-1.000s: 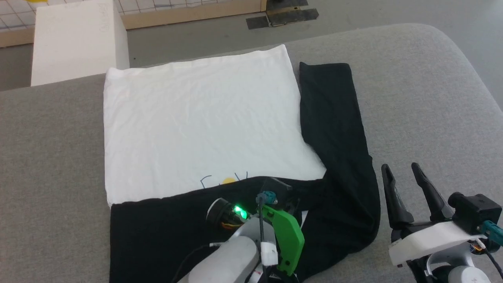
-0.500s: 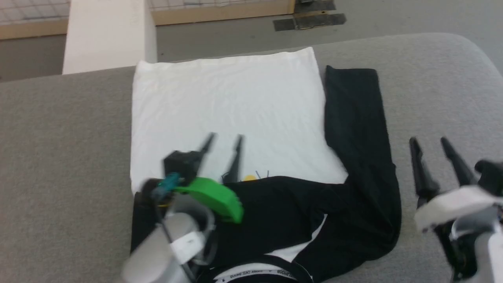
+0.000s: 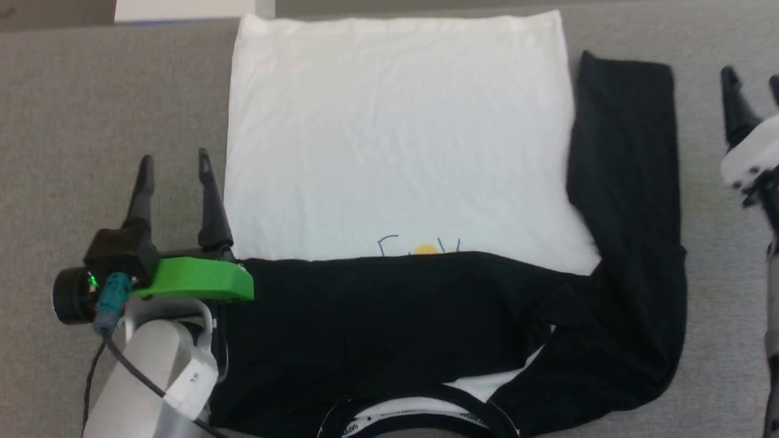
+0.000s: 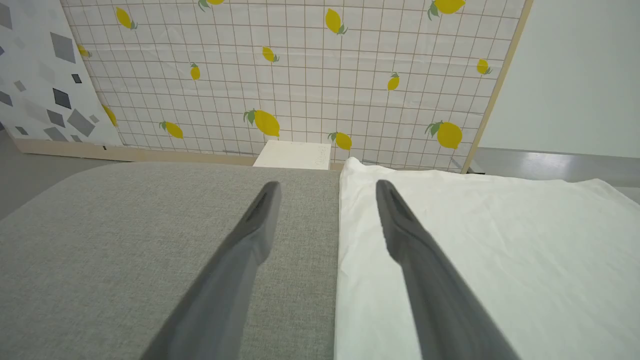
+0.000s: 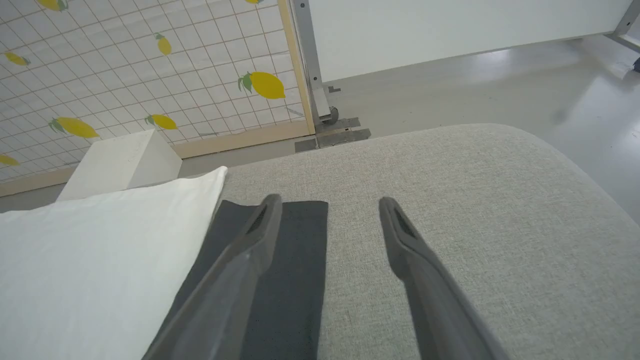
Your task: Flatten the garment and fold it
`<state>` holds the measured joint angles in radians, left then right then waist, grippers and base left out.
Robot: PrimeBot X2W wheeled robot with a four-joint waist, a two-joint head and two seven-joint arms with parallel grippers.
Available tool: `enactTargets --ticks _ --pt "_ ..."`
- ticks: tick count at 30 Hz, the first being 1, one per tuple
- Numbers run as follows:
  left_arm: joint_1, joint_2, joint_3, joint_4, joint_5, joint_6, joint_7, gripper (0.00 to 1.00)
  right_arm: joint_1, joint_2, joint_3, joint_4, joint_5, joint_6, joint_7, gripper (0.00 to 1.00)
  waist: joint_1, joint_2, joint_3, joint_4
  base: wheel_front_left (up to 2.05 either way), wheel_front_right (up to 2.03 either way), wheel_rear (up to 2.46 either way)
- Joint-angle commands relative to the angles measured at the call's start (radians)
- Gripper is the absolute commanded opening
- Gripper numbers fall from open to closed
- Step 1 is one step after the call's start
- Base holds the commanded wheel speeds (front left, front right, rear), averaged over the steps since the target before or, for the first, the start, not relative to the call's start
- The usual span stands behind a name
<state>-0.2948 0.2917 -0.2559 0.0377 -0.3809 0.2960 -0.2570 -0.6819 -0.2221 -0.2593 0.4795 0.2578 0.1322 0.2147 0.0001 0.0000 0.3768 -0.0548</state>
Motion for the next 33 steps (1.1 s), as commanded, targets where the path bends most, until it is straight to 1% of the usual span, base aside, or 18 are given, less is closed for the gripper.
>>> enactTargets --ticks 1,4,7,15,16,17,18,21,25,30,33 --pt "0.011 -0.013 0.025 -0.010 0.023 -0.015 -0.005 1.00 -0.043 -0.015 -0.013 0.035 -0.006 -0.002 0.018 1.00 -0.0001 0.0000 0.108 0.072 0.00 0.00 0.00" --pt "0.013 -0.042 0.065 -0.023 0.052 -0.050 -0.005 1.00 -0.113 -0.041 -0.027 0.103 -0.027 -0.002 0.073 1.00 -0.0001 0.0000 0.151 0.095 0.00 0.00 0.00" --pt "0.010 -0.082 0.112 -0.036 0.079 -0.079 -0.005 1.00 -0.175 -0.049 -0.047 0.154 -0.041 -0.002 0.133 1.00 -0.0001 0.0000 0.184 0.111 0.00 0.00 0.00" --pt "-0.003 -0.158 0.197 -0.041 0.155 -0.153 -0.005 1.00 -0.252 -0.066 -0.055 0.227 -0.067 -0.002 0.266 1.00 -0.0001 0.0000 0.215 0.126 0.00 0.00 0.00" --pt "-0.003 -0.163 0.205 -0.040 0.161 -0.160 -0.005 1.00 -0.255 -0.066 -0.056 0.231 -0.066 -0.002 0.279 0.84 -0.0001 0.0000 0.214 0.126 0.00 0.00 0.00" --pt "-0.002 -0.169 0.214 -0.036 0.169 -0.169 -0.005 1.00 -0.254 -0.068 -0.052 0.236 -0.069 -0.002 0.297 0.28 -0.0001 0.0000 0.210 0.125 0.00 0.00 0.00" --pt "-0.001 -0.175 0.223 -0.033 0.175 -0.177 -0.005 1.00 -0.250 -0.072 -0.042 0.238 -0.072 -0.002 0.313 0.00 -0.0001 0.0000 0.203 0.122 0.00 0.00 0.00" --pt "0.013 -0.187 0.248 -0.021 0.189 -0.193 -0.005 1.00 -0.227 -0.083 -0.034 0.224 -0.070 -0.002 0.319 0.00 -0.0001 0.0000 0.175 0.109 0.00 0.00 0.00" --pt "0.042 -0.199 0.273 0.003 0.203 -0.220 -0.005 1.00 -0.156 -0.111 -0.048 0.175 -0.080 -0.002 0.256 0.00 -0.0001 0.0000 0.113 0.084 0.00 0.00 0.00" --pt "0.093 -0.212 0.297 0.018 0.221 -0.239 -0.005 1.00 -0.022 -0.135 -0.121 0.090 -0.067 -0.002 0.175 0.00 -0.0001 0.0000 0.009 0.043 0.00 0.00 0.00" --pt "0.128 -0.216 0.312 0.026 0.228 -0.246 -0.005 1.00 0.070 -0.144 -0.170 0.023 -0.074 -0.002 0.155 0.00 -0.0001 0.0000 -0.048 0.018 0.00 0.00 0.00"
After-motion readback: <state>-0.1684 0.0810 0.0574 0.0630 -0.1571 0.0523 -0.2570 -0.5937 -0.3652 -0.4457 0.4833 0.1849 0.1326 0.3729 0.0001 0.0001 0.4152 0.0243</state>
